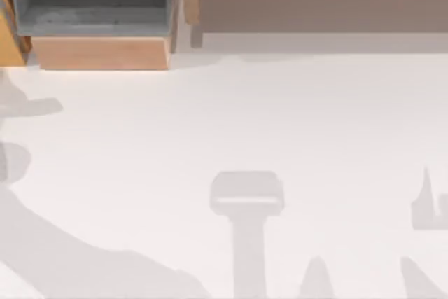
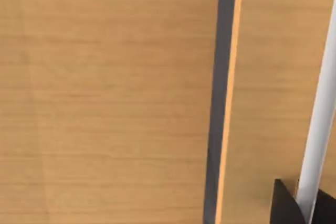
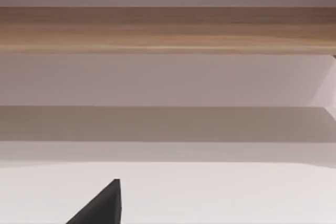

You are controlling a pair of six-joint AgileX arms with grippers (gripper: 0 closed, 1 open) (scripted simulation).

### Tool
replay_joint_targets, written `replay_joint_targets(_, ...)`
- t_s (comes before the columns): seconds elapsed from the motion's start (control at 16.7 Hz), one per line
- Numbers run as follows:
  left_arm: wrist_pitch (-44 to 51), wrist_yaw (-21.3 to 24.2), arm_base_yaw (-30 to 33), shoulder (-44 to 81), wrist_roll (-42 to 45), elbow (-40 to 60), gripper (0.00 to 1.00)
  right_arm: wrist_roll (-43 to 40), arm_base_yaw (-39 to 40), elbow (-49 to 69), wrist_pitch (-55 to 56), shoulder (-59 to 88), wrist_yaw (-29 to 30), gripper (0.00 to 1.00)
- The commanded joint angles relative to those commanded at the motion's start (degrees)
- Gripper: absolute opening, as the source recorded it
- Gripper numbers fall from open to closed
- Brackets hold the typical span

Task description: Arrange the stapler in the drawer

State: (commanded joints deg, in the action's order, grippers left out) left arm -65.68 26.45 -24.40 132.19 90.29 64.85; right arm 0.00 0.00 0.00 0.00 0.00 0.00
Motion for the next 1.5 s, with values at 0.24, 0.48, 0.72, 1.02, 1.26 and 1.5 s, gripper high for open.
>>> replay_joint_targets(0.24, 3.92, -1.78, 1.78, 2.98, -0.27, 6.78, 0.0, 0.0, 0.0, 0.0, 0.0, 0.0, 0.0, 1.0)
replay_joint_targets(0.48, 4.08, -1.85, 1.85, 3.09, -0.29, 6.98, 0.0, 0.0, 0.0, 0.0, 0.0, 0.0, 0.0, 1.0)
replay_joint_targets(0.72, 4.08, -1.85, 1.85, 3.09, -0.29, 6.98, 0.3, 0.0, 0.0, 0.0, 0.0, 0.0, 0.0, 1.0)
replay_joint_targets(1.02, 4.08, -1.85, 1.85, 3.09, -0.29, 6.98, 0.68, 0.0, 0.0, 0.0, 0.0, 0.0, 0.0, 1.0)
replay_joint_targets(1.26, 4.08, -1.85, 1.85, 3.09, -0.29, 6.98, 0.98, 0.0, 0.0, 0.0, 0.0, 0.0, 0.0, 1.0)
replay_joint_targets(1.5, 4.08, -1.85, 1.85, 3.09, -0.29, 6.98, 1.0, 0.0, 0.0, 0.0, 0.0, 0.0, 0.0, 1.0)
